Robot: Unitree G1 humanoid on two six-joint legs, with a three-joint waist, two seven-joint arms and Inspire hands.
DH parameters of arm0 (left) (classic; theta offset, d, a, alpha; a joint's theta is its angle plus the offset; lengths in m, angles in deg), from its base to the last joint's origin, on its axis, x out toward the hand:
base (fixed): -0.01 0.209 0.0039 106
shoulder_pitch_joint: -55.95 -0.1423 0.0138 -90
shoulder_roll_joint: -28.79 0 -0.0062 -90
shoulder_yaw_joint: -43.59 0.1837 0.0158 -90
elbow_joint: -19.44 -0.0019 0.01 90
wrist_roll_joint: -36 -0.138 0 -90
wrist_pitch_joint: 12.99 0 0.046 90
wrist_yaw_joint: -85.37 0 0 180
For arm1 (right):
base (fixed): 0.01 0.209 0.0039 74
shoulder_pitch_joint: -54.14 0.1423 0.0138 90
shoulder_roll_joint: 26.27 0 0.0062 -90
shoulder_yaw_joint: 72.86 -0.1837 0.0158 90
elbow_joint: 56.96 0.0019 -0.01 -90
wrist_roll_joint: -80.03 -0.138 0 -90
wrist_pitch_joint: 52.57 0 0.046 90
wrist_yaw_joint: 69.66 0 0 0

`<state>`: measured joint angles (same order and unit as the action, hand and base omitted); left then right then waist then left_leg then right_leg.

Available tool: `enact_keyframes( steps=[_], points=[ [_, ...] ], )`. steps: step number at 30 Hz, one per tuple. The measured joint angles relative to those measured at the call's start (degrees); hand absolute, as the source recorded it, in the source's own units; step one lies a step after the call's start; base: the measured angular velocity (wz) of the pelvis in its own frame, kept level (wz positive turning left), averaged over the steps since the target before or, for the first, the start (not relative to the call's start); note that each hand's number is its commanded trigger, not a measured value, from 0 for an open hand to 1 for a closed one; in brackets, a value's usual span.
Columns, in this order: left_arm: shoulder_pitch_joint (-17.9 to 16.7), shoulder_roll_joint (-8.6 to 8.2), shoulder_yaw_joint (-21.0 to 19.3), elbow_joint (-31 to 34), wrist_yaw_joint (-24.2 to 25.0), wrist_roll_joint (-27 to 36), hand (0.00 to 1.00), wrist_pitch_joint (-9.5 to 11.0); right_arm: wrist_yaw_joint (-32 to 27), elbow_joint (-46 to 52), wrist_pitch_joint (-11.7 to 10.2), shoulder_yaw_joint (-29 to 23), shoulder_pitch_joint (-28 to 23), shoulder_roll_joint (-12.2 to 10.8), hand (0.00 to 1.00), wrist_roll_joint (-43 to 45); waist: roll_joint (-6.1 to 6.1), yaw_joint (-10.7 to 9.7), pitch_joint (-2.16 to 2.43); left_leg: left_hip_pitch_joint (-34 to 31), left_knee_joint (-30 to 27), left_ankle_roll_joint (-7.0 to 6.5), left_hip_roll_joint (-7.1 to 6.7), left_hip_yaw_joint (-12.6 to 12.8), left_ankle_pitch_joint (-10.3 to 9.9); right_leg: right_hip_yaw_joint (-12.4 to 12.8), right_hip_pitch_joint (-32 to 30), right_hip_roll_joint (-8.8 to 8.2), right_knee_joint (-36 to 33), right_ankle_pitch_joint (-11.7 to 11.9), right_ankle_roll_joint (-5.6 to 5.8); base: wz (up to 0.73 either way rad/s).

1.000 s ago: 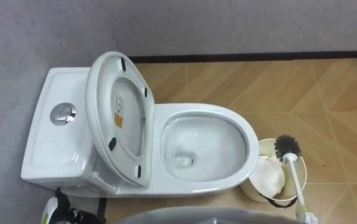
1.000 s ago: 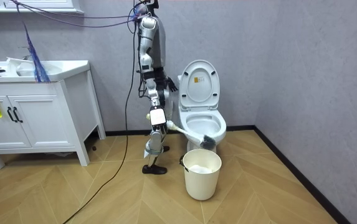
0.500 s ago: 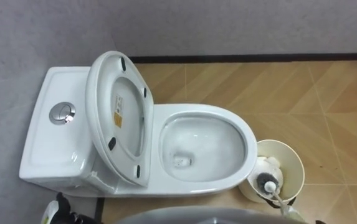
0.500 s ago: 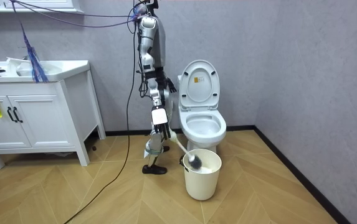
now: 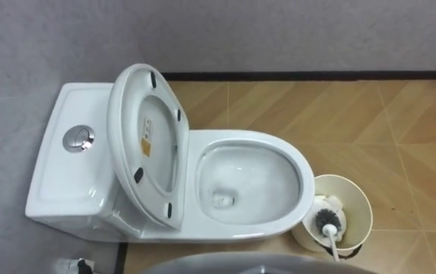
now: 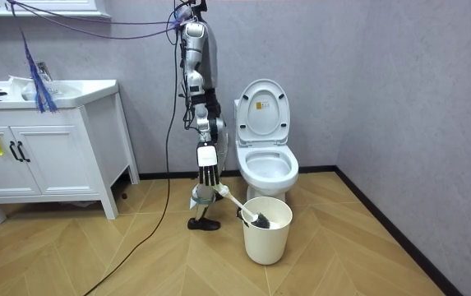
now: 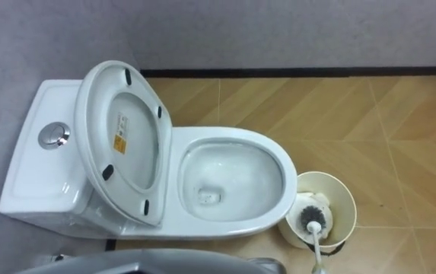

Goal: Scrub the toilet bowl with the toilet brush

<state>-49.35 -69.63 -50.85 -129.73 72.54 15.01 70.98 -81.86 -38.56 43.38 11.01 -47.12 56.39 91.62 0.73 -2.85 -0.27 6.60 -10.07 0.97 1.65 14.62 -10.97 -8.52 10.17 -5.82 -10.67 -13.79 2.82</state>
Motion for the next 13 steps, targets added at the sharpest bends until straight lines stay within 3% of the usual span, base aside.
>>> enact_keyframes(
  steps=[5, 13],
  points=[
    [0.2, 0.04, -0.1, 0.1, 0.6, -1.0, 0.0, -0.3, 2.8, 0.0, 1.0, 0.3, 0.6, 0.0, 0.0, 0.0, 0.24, 0.0, 0.12, -0.1, 0.0, -0.04, -0.21, -0.7, 0.0, 0.0, 0.0, -0.07, 0.2, -0.1, 0.04, 0.0],
    [0.7, 0.04, -0.4, 0.5, 3.8, -5.0, 0.0, -3.3, 10.8, -1.0, 4.1, 3.0, 1.1, 0.0, 0.0, 0.1, 1.3, 0.1, 0.18, 0.0, -0.1, 0.01, -0.43, -1.8, -0.2, -0.3, 0.9, -0.07, 1.1, -0.1, 0.12, 0.03]
  ],
)
